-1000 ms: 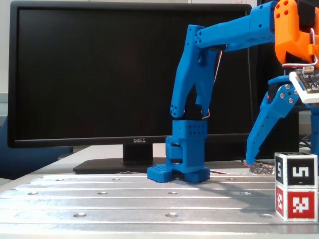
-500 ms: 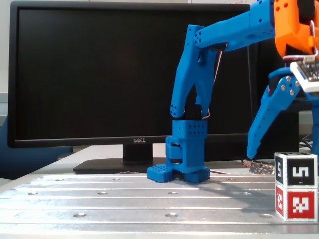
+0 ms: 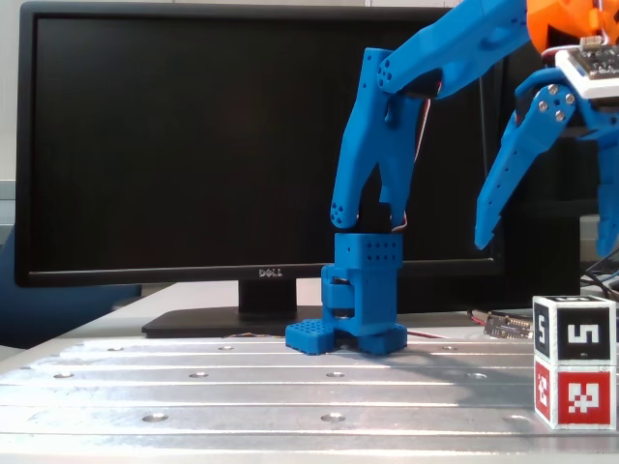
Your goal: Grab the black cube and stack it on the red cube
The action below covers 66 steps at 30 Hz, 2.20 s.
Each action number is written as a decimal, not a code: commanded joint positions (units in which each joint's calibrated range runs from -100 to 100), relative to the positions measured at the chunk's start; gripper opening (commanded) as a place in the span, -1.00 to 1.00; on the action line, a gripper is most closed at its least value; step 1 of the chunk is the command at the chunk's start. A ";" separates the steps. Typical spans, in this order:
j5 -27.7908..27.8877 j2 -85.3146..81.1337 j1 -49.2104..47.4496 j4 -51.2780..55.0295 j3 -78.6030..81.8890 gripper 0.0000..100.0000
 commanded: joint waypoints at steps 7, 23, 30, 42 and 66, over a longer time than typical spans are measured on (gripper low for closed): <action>5.00 -2.18 2.66 0.69 -1.73 -0.36; 29.41 -15.72 23.85 0.18 14.55 -0.79; 40.25 -17.05 32.78 -0.85 15.10 -0.98; 53.03 -17.22 35.66 -5.64 15.37 -0.99; 61.50 -52.39 30.05 -44.89 75.25 -0.99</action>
